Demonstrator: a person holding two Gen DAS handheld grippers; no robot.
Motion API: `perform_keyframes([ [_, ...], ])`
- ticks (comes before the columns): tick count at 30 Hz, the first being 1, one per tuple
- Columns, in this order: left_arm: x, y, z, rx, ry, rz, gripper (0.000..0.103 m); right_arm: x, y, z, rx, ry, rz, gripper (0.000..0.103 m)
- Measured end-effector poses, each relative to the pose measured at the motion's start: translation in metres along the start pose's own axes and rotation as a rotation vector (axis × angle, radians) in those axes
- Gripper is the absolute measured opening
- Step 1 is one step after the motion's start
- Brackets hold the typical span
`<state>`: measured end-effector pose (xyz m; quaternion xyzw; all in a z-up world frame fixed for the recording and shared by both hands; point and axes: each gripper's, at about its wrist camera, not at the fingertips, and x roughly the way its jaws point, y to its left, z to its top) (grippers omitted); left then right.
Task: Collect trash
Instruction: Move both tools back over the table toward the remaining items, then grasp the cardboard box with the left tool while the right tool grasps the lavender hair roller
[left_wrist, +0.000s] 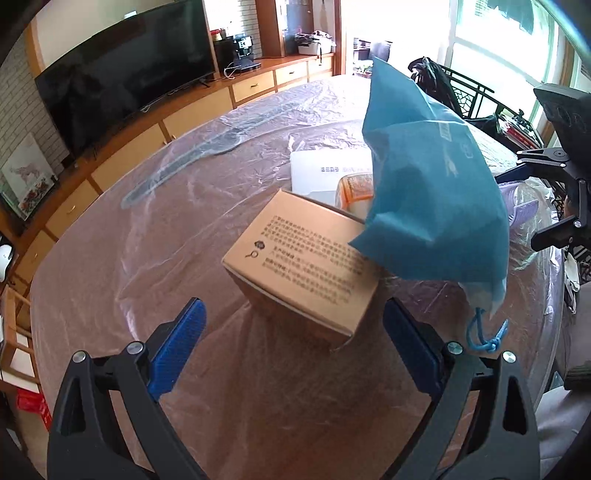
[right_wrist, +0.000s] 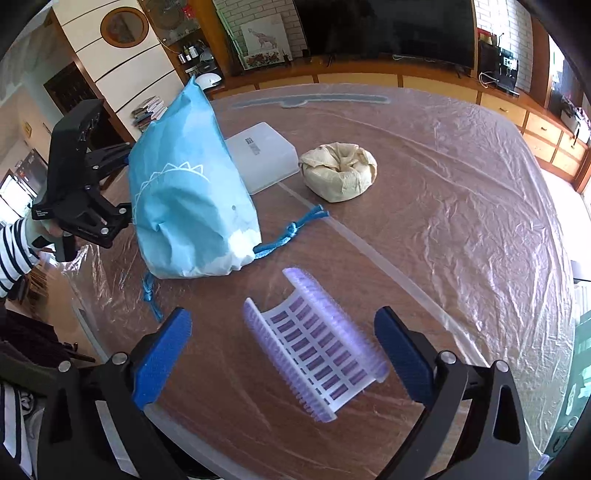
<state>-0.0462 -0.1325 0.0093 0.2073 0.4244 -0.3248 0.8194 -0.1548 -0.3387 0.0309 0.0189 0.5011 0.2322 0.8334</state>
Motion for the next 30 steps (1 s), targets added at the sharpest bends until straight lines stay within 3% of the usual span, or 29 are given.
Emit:
perform_keyframes([
  [2,0.000,0.000,0.002,0.008,-0.006,-0.008,0.090,0.005,0.002,0.003,-0.010,0.014,0.002,0.096],
  [6,0.005,0.005,0.006,-0.005,0.009,-0.036,0.068,0.013,0.009,0.006,-0.039,0.040,0.005,0.080],
  [13,0.000,0.014,-0.001,-0.085,-0.002,-0.044,0.064,0.013,0.012,0.004,-0.046,0.056,-0.018,0.046],
  [18,-0.013,0.020,-0.009,-0.152,-0.016,-0.004,0.063,0.004,0.017,-0.003,-0.010,0.015,-0.047,0.043],
  [23,-0.028,0.021,-0.020,-0.230,-0.039,0.043,0.063,-0.015,0.014,-0.006,0.094,-0.094,0.011,0.043],
  [30,-0.048,-0.004,-0.041,-0.290,-0.052,0.092,0.063,-0.016,0.023,-0.013,0.115,-0.107,0.014,0.043],
])
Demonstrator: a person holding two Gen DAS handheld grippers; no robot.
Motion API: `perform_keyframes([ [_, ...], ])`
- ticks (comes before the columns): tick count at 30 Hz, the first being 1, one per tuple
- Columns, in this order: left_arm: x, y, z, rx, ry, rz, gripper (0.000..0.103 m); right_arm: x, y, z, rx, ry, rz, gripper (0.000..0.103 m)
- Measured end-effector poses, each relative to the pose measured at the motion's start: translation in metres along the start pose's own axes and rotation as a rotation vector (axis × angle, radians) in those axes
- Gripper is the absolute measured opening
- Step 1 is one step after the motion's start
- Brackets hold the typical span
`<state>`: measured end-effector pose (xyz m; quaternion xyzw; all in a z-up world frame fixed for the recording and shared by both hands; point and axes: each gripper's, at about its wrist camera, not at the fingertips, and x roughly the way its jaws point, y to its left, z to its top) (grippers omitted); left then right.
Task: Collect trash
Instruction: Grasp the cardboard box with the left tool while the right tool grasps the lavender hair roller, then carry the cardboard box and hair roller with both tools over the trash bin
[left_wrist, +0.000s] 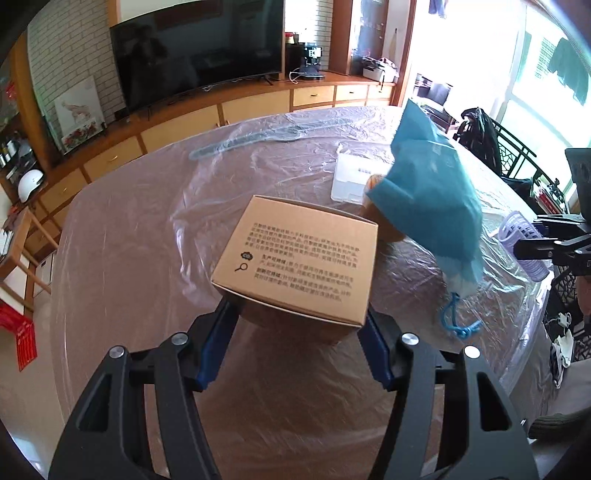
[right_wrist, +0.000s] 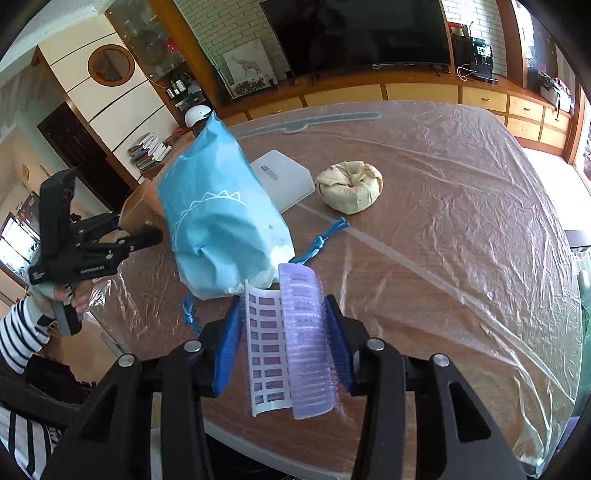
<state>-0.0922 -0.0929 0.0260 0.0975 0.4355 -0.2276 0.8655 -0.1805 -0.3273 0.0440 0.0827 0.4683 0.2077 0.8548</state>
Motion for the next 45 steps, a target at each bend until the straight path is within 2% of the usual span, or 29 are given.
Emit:
perform_keyframes([
  [13,-0.022,-0.020,-0.032,-0.115,0.008,0.050,0.059,-0.008,0.024,-0.018,-0.006,-0.014,0.064,0.043],
  [17,-0.018,-0.030,-0.035,-0.089,0.014,0.034,0.060,-0.005,0.031,-0.023,-0.031,0.004,0.058,0.043],
  [21,-0.014,-0.033,-0.030,-0.064,0.008,0.077,0.066,-0.007,0.035,-0.025,-0.044,0.008,0.074,0.043],
  [25,-0.003,-0.032,-0.024,-0.056,0.024,0.081,0.067,-0.009,0.040,-0.030,-0.052,0.009,0.081,0.043],
  [27,0.002,-0.031,-0.023,-0.051,0.030,0.089,0.067,-0.011,0.044,-0.032,-0.049,0.005,0.086,0.043],
  [29,0.005,-0.029,-0.023,-0.065,0.036,0.080,0.059,-0.013,0.046,-0.034,-0.047,0.001,0.091,0.043],
  [30,0.005,-0.028,-0.023,-0.079,0.038,0.071,0.059,-0.013,0.048,-0.035,-0.048,-0.001,0.090,0.043],
  [45,-0.038,-0.040,-0.034,-0.090,-0.014,0.056,0.059,-0.027,0.044,-0.045,-0.021,-0.001,0.155,0.043],
])
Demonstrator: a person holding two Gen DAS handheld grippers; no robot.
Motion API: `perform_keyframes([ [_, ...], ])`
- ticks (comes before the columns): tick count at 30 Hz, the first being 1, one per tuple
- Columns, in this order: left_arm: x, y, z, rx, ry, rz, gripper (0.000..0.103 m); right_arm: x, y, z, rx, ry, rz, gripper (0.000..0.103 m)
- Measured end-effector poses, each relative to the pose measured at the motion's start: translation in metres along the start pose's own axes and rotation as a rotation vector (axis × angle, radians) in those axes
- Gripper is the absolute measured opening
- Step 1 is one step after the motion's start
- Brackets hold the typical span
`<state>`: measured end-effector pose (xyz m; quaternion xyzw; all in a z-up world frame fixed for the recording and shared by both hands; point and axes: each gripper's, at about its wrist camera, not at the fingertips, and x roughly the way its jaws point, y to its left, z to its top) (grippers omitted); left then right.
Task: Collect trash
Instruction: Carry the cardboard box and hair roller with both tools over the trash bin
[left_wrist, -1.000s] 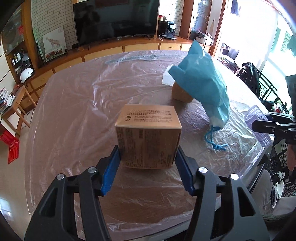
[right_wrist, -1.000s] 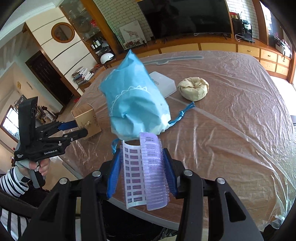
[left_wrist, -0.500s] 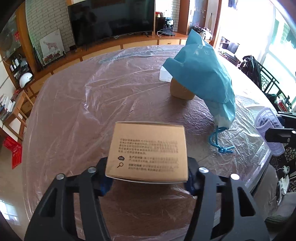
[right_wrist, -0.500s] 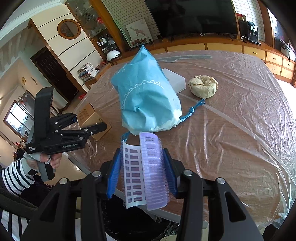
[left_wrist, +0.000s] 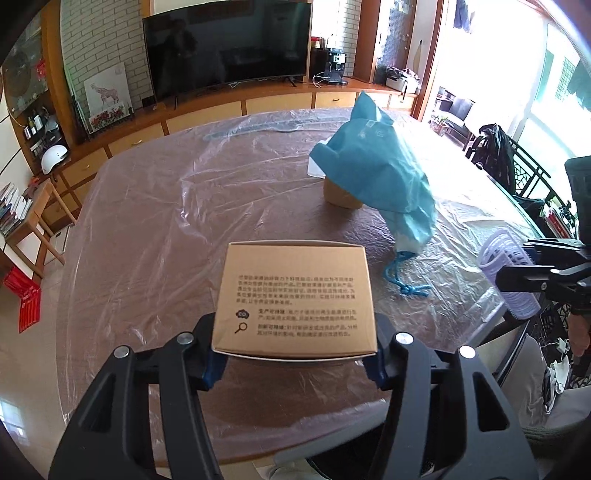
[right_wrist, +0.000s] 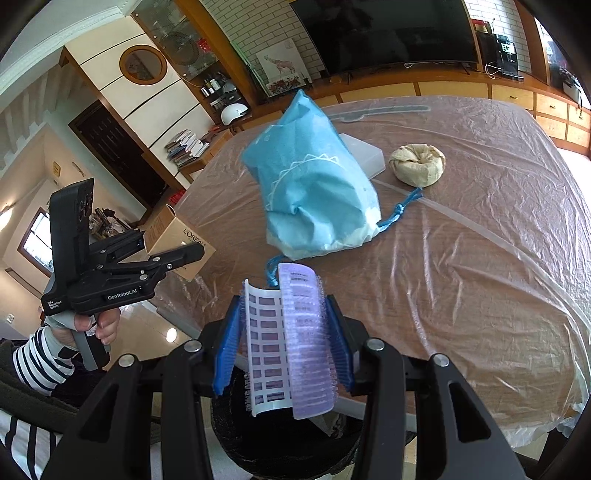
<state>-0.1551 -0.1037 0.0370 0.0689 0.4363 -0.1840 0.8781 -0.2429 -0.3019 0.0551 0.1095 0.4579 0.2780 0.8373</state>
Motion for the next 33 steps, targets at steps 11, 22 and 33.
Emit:
perform_keyframes([
  [11,-0.031,-0.022,-0.030,0.013,-0.004,-0.038,0.059,-0.006,0.035,-0.014,-0.050,0.028,0.058,0.043],
  [22,-0.043,-0.043,-0.056,0.045,0.022,-0.072,0.059,-0.012,0.042,-0.035,-0.036,0.058,0.089,0.043],
  [33,-0.036,-0.060,-0.082,0.081,0.082,-0.100,0.059,-0.003,0.044,-0.067,-0.020,0.136,0.082,0.043],
])
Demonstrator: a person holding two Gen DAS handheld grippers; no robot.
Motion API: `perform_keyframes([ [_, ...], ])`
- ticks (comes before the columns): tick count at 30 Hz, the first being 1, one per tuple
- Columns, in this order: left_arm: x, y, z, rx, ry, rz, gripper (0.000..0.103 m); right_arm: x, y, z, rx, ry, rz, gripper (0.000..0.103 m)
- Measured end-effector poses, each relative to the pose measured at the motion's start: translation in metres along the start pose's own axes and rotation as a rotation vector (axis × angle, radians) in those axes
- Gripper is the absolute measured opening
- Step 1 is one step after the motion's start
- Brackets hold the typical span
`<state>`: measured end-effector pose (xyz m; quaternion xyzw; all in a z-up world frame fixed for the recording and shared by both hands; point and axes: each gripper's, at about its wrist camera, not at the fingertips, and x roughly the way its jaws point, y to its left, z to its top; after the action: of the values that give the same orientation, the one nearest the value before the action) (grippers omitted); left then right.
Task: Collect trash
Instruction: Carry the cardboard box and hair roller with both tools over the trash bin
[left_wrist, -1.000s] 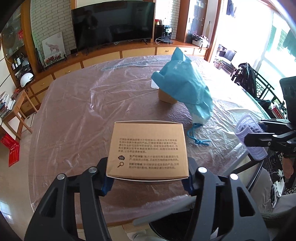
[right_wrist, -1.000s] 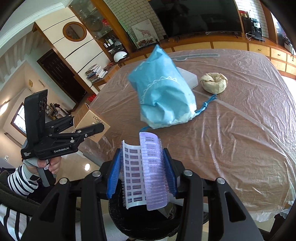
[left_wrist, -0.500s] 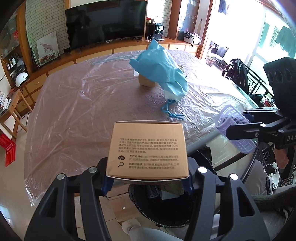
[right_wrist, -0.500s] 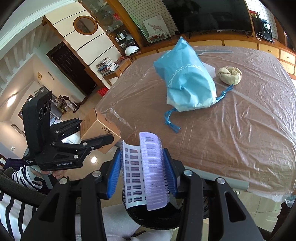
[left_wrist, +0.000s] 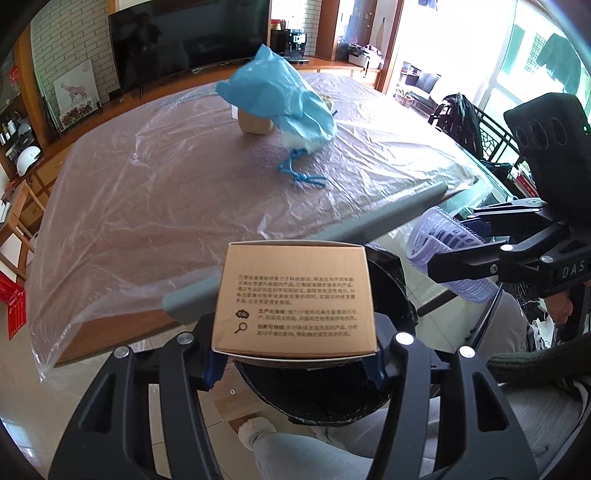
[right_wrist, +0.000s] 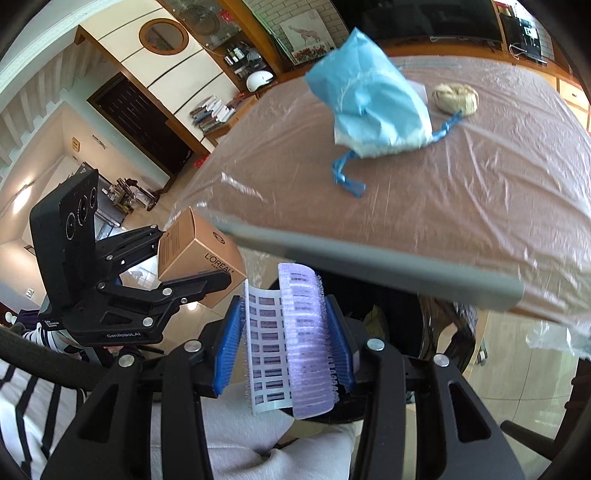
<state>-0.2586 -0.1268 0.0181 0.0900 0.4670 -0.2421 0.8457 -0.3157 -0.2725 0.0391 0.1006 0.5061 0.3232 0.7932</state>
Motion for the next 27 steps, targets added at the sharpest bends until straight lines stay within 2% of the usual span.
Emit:
perform_keyframes([
  [14,0.019,-0.011,-0.027,0.040,0.081,-0.016,0.059,0.025,-0.005,-0.023,0.015,0.083,-0.028,0.043],
  [27,0.042,-0.016,-0.037,0.054,0.132,-0.006,0.059,0.047,-0.017,-0.024,0.033,0.098,-0.073,0.043],
])
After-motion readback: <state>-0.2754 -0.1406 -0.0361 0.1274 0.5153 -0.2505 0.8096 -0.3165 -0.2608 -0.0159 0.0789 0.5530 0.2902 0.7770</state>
